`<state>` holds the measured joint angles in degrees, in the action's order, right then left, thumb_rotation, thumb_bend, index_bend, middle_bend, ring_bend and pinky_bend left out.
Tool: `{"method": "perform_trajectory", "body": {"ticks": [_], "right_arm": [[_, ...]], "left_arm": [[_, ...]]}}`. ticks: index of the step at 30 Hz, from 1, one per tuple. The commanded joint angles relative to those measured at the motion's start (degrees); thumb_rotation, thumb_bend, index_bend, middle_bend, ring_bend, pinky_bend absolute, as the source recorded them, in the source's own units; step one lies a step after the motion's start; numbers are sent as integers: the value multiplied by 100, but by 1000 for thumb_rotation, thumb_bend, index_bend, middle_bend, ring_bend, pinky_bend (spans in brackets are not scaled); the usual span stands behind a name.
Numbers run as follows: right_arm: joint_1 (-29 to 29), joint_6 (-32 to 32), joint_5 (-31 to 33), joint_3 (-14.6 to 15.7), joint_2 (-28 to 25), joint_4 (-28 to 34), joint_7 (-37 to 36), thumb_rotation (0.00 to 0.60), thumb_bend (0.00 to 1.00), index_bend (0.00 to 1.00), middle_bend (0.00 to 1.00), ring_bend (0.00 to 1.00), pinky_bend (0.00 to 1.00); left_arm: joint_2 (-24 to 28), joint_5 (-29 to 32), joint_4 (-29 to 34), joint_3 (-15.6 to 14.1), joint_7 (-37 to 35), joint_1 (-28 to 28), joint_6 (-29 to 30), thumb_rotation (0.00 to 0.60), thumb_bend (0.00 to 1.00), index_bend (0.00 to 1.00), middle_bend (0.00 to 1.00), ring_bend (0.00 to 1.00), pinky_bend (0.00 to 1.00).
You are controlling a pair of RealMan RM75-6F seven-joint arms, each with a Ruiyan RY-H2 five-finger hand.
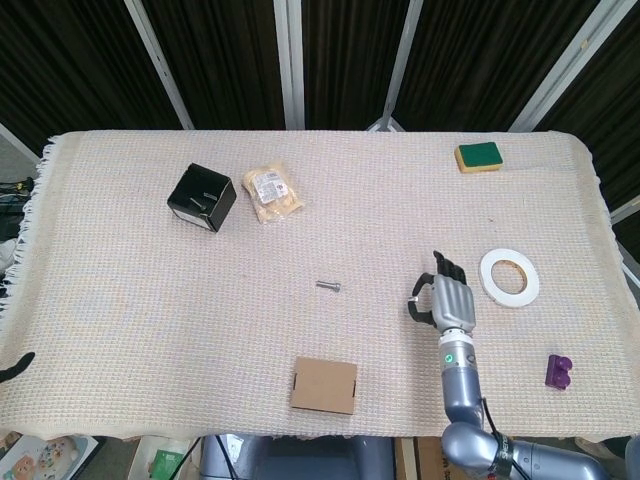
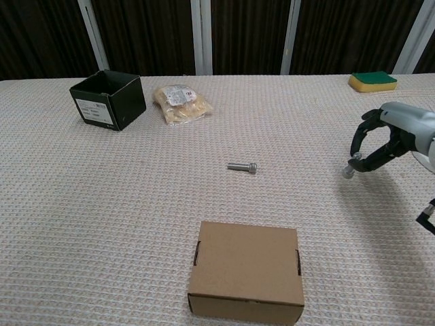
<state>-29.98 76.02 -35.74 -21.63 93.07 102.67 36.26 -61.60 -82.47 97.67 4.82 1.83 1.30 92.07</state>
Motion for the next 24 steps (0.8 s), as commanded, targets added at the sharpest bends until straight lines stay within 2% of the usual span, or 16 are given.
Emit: {"method": "perform_trajectory", "body": {"ticks": [1, 24], "right_arm": [[0, -65, 52, 14, -28, -73, -66, 600, 420, 656, 0, 0, 0], [-165, -264, 304, 156, -53, -362, -176, 600, 420, 631, 0, 0, 0]], "left_arm": [[-4, -3, 0, 0, 5, 2, 6, 600, 147, 175, 128, 0, 49], [-1, -4, -2, 3, -12, 8, 13, 600, 147, 175, 127, 0, 48]]}}
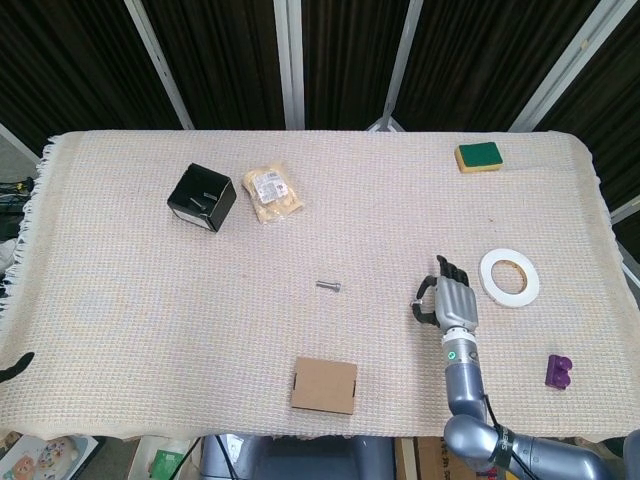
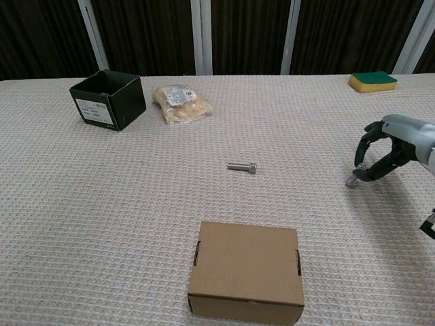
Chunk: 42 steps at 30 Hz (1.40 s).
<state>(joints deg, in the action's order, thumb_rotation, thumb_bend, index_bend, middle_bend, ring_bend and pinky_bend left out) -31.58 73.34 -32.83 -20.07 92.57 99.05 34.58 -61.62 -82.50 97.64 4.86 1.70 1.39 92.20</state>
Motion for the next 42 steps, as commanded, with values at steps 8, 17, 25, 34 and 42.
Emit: {"method": "perform_trajectory", "body": {"ticks": [8, 17, 25, 34, 42], "right_arm": [[-41, 35, 53, 30, -55, 32, -18, 600, 420, 603, 0, 0, 0], [-87, 39, 110, 76, -81, 49, -5, 600, 420, 585, 0, 0, 0], [-138, 42, 181, 110, -101, 75, 32, 600, 420, 553, 0, 0, 0], [-189, 52, 240, 134, -102, 70, 61, 600, 420, 539, 0, 0, 0], [-213, 65, 261, 163, -148, 124, 68, 600, 420, 530, 0, 0, 0]], "left_arm": [[-3, -4, 0, -1, 3, 2, 4, 600, 147, 175, 128, 0, 49], [-8, -4, 7, -1, 21, 4, 8, 600, 147, 175, 128, 0, 49], [-4, -1, 3, 3, 9, 2, 5, 600, 147, 175, 127, 0, 48], [-3, 3, 2, 4, 2, 4, 6, 600, 147, 175, 128, 0, 48], [-9, 10, 7, 7, 25, -3, -6, 600, 147, 175, 128, 0, 48]]}}
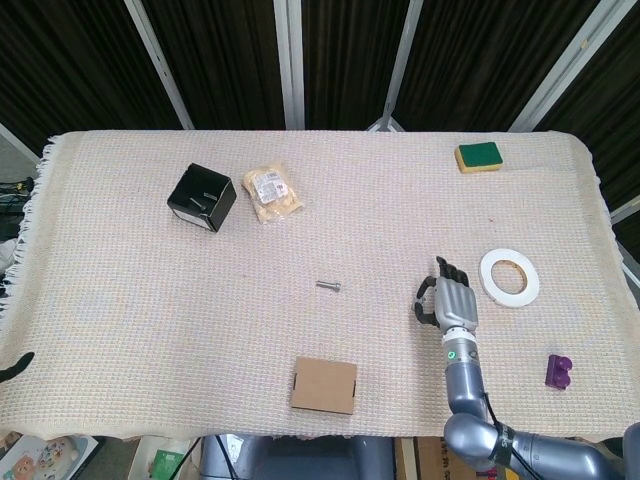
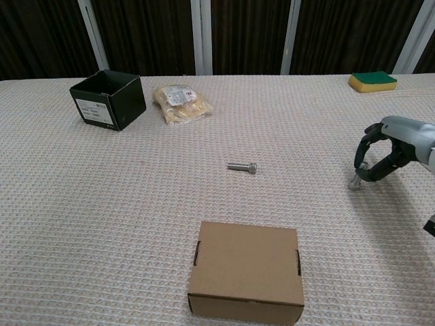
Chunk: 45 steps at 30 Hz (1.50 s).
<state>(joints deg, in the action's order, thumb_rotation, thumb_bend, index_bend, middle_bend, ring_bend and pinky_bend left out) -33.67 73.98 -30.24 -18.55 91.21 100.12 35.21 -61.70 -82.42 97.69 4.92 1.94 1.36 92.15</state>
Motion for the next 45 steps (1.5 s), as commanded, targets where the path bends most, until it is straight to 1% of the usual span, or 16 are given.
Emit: {"method": "perform_trajectory", "body": {"ticks": [1, 12, 17, 21, 23, 25, 28, 31, 33, 36, 39, 42, 45], "right_arm": [[-6, 1, 4, 16, -20, 28, 8, 600, 420, 530, 0, 0, 0], [-22, -49, 36, 114, -131, 183, 32, 600, 420, 506, 0, 0, 0], [-56, -84, 100, 167, -179, 249, 108, 600, 420, 468, 0, 0, 0], [-75, -71, 99, 172, -209, 327, 108, 600, 420, 405, 0, 0, 0], [-84, -48, 91, 167, -222, 364, 107, 600, 404, 376, 0, 0, 0], [-85, -25, 74, 139, -270, 460, 81, 600, 335, 347, 0, 0, 0], [-92, 26, -58, 126, -393, 673, 88, 600, 266, 338, 0, 0, 0], [-183, 125, -274, 128, -523, 959, 268, 600, 263, 338, 0, 0, 0], [-335, 295, -451, 115, -533, 1129, 565, 600, 263, 338, 0, 0, 0], [-575, 549, -565, 65, -414, 1297, 1005, 600, 263, 338, 0, 0, 0], [-869, 890, -439, -103, -102, 1360, 1457, 600, 262, 338, 0, 0, 0], [-1081, 1140, -231, -314, 254, 1227, 1635, 600, 263, 338, 0, 0, 0], [-1228, 1221, 13, -478, 542, 1008, 1689, 600, 263, 338, 0, 0, 0]], "left_arm": [[0, 3, 2, 0, 2, 1, 0, 600, 147, 175, 128, 0, 48], [-5, -4, 1, -1, 10, 4, 8, 600, 147, 175, 128, 0, 48], [-5, 2, 2, 3, 8, 6, 13, 600, 147, 175, 128, 0, 48], [-5, 4, 0, 5, 4, 5, 11, 600, 147, 175, 128, 0, 49], [-4, 5, -1, 4, 5, 4, 7, 600, 147, 175, 128, 0, 48], [-4, 3, -2, 5, 3, 3, 9, 600, 147, 175, 128, 0, 48], [-8, 10, 0, 8, 8, 3, 9, 600, 147, 175, 128, 0, 48], [-16, 3, 4, 2, 38, -2, 1, 600, 147, 175, 128, 0, 48], [-18, -3, 13, -8, 67, -7, -13, 600, 147, 175, 128, 0, 48], [-30, -1, 23, -1, 87, -5, 4, 600, 147, 175, 128, 0, 48], [-28, 14, 25, 4, 79, -5, -3, 600, 147, 175, 128, 0, 48], [-13, 19, 19, 5, 45, -8, -18, 600, 147, 175, 128, 0, 49], [6, 29, 7, 11, -8, -8, -25, 600, 147, 175, 128, 0, 48]]}}
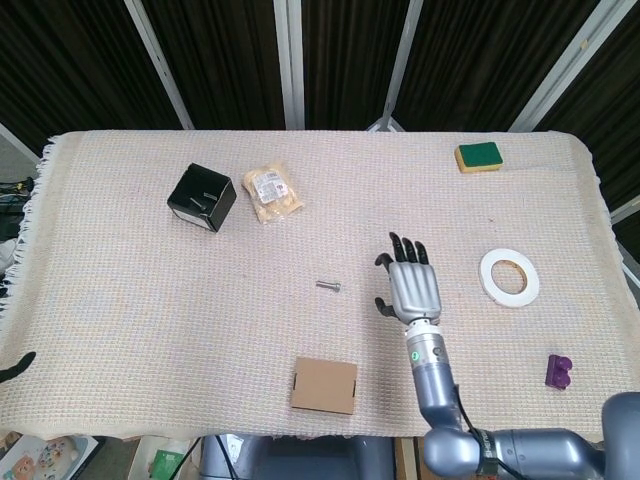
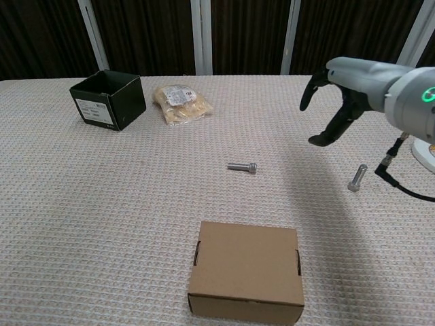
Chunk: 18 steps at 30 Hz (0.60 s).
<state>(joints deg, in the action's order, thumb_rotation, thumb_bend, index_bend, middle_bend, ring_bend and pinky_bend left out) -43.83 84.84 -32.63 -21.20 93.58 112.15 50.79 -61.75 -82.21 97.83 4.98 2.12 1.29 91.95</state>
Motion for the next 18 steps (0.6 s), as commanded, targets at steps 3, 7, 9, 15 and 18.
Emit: {"method": "perform_trajectory", "body": {"ticks": [3, 7, 9, 15, 18], "right_arm": [[-351, 151, 429, -339, 585, -506, 127, 600, 262, 338, 0, 0, 0], [-534, 123, 528, -423, 932, -884, 114, 600, 263, 344, 0, 0, 0], [-640, 138, 531, -463, 1118, -1095, 112, 600, 263, 349, 0, 0, 0], [-820, 121, 521, -560, 1517, -1594, 3, 600, 263, 359, 0, 0, 0], [-864, 78, 528, -585, 1677, -1811, -77, 600, 263, 361, 0, 0, 0]], "left_arm": [[31, 39, -20, 21, -94, -3, -22, 600, 147, 175, 128, 0, 48], [47, 62, -25, 27, -124, -20, -66, 600, 147, 176, 128, 0, 48], [50, 66, -23, 28, -120, -26, -79, 600, 147, 176, 128, 0, 48], [60, 119, -24, 49, -141, -41, -114, 600, 147, 176, 128, 0, 48], [65, 132, -24, 52, -145, -51, -136, 600, 147, 176, 128, 0, 48]]}}
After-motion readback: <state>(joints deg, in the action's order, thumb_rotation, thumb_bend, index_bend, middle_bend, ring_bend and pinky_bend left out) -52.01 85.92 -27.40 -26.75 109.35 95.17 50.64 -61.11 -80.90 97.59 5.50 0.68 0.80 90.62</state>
